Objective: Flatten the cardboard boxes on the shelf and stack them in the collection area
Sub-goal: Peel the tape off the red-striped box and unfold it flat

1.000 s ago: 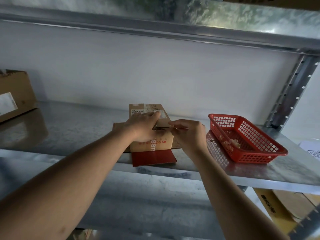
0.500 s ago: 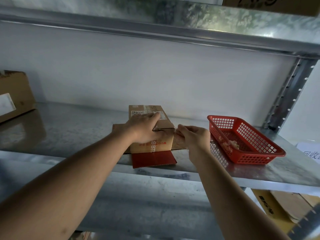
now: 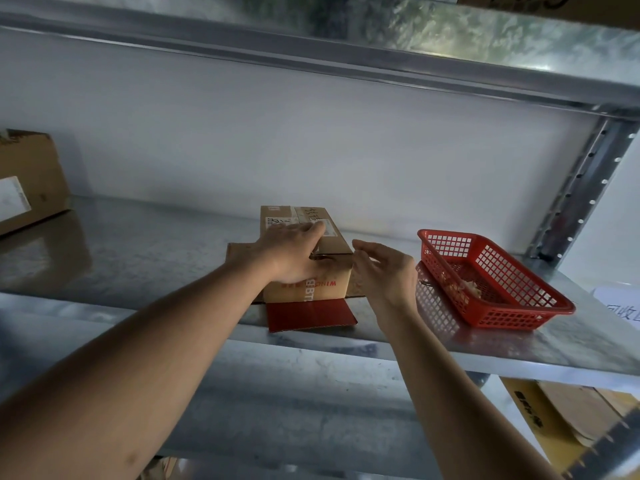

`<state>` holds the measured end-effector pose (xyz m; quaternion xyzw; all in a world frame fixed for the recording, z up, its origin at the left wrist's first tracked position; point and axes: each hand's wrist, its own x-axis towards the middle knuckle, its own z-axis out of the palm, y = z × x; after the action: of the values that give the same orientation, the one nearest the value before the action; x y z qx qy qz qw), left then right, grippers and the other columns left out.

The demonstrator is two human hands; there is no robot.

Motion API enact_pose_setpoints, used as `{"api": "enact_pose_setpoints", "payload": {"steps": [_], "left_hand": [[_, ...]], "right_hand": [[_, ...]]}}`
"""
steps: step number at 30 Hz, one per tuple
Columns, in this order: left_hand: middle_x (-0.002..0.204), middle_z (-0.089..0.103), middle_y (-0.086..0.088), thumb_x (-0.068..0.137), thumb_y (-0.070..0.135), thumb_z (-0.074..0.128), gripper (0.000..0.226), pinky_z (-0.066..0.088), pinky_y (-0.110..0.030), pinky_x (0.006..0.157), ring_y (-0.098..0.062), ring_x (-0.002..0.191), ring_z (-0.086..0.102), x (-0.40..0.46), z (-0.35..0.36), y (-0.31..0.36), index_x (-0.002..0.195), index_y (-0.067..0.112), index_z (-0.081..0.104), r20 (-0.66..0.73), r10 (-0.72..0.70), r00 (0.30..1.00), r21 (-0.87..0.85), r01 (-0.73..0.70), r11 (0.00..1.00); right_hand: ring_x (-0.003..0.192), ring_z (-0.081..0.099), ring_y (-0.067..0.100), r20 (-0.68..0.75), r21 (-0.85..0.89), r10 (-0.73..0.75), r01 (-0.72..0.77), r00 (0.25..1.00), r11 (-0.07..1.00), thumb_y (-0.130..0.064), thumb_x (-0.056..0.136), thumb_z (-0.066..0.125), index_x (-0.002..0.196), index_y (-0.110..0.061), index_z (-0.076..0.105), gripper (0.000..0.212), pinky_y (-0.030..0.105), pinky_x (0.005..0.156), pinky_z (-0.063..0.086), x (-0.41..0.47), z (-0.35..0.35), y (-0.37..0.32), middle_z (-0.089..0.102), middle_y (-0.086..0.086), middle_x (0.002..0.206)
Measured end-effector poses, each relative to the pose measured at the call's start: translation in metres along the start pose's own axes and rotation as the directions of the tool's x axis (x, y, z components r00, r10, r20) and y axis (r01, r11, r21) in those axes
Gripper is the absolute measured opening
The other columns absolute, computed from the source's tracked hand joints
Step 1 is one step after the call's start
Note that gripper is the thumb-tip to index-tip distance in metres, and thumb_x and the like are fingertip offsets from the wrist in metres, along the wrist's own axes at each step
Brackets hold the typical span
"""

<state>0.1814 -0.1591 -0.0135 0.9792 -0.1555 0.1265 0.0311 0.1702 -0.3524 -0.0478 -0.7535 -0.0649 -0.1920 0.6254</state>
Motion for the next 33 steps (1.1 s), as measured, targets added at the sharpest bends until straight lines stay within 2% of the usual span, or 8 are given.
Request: {"api": "enact_pose_setpoints", "payload": {"steps": [4,8,14,18,23,26,29,33], "left_hand": [[0.124,0.062,0.003,0.076,0.096,0.026,0.081,0.043,-0.04,0.081,-0.022,0.102,0.058,0.0,0.002,-0.001,0.118,0.028,0.04,-0.007,0.009,1.0,-0.004,-0.009,1.0],[0.114,0.061,0.006,0.086,0.087,0.038,0.058,0.04,-0.039,0.079,-0.017,0.093,0.051,0.0,0.002,-0.002,0.106,0.034,0.03,-0.036,0.023,0.999,-0.008,-0.024,1.0],[0.096,0.047,0.014,0.081,0.093,0.03,0.063,0.039,-0.038,0.076,-0.015,0.087,0.049,-0.001,0.001,-0.001,0.105,0.035,0.027,-0.02,0.024,1.0,0.0,-0.024,1.0],[0.096,0.048,0.014,0.086,0.089,0.038,0.059,0.039,-0.037,0.076,-0.015,0.087,0.05,-0.002,0.002,-0.002,0.106,0.035,0.026,-0.037,0.038,0.999,-0.005,-0.038,0.999],[0.109,0.06,0.006,0.095,0.073,0.047,0.05,0.04,-0.038,0.079,-0.019,0.096,0.057,-0.003,0.003,-0.003,0.115,0.027,0.038,-0.068,0.047,0.997,0.008,-0.046,0.999],[0.116,0.06,0.005,0.096,0.069,0.048,0.052,0.041,-0.038,0.083,-0.019,0.099,0.055,-0.002,0.004,-0.001,0.121,0.024,0.041,-0.062,0.046,0.997,0.015,-0.046,0.999],[0.116,0.06,0.005,0.095,0.075,0.045,0.048,0.039,-0.038,0.082,-0.02,0.101,0.056,0.001,0.002,0.005,0.11,0.031,0.034,-0.035,0.045,0.998,0.002,-0.045,0.999],[0.118,0.06,0.004,0.094,0.074,0.049,0.047,0.035,-0.037,0.078,-0.019,0.098,0.055,0.012,0.004,0.027,0.11,0.031,0.037,-0.014,0.038,0.999,-0.03,-0.039,0.999]], "right_hand": [[0.095,0.075,0.004,0.074,0.019,0.003,-0.004,0.997,1.0,-0.018,0.096,0.071,0.126,-0.03,0.073,0.033,0.044,0.092,0.061,0.005,0.0,-0.005,0.079,-0.015,0.101],[0.094,0.076,0.011,0.043,0.069,0.124,-0.127,0.991,0.99,-0.017,0.09,0.08,0.127,-0.028,0.072,0.04,0.042,0.084,0.064,0.007,-0.002,-0.009,0.079,-0.008,0.107],[0.074,0.076,0.011,-0.006,0.019,0.185,-0.185,0.983,0.983,-0.016,0.086,0.083,0.093,-0.019,0.082,0.008,0.031,0.07,0.065,0.007,-0.001,-0.012,0.078,-0.006,0.079],[0.072,0.077,0.016,-0.05,0.195,0.272,-0.257,0.961,0.946,-0.002,0.085,0.081,0.09,-0.013,0.082,0.012,0.023,0.061,0.06,0.003,-0.001,-0.012,0.079,0.001,0.076],[0.073,0.078,0.021,-0.123,0.417,0.439,-0.355,0.89,0.836,0.009,0.08,0.079,0.077,-0.011,0.08,0.021,0.026,0.064,0.063,0.003,-0.005,-0.011,0.077,0.007,0.072],[0.079,0.078,0.019,-0.222,0.313,0.347,-0.27,0.911,0.91,-0.001,0.082,0.083,0.078,-0.02,0.079,0.02,0.024,0.066,0.062,0.01,-0.012,-0.006,0.077,-0.003,0.071],[0.076,0.075,0.006,-0.226,0.087,0.192,-0.177,0.955,0.98,-0.014,0.078,0.087,0.074,-0.032,0.077,0.021,0.026,0.071,0.062,0.01,-0.013,-0.005,0.076,-0.014,0.072],[0.072,0.071,-0.004,-0.191,-0.032,0.065,-0.072,0.979,0.997,-0.017,0.079,0.087,0.084,-0.029,0.082,0.015,0.021,0.074,0.06,0.012,-0.02,-0.007,0.076,-0.018,0.076]]}}
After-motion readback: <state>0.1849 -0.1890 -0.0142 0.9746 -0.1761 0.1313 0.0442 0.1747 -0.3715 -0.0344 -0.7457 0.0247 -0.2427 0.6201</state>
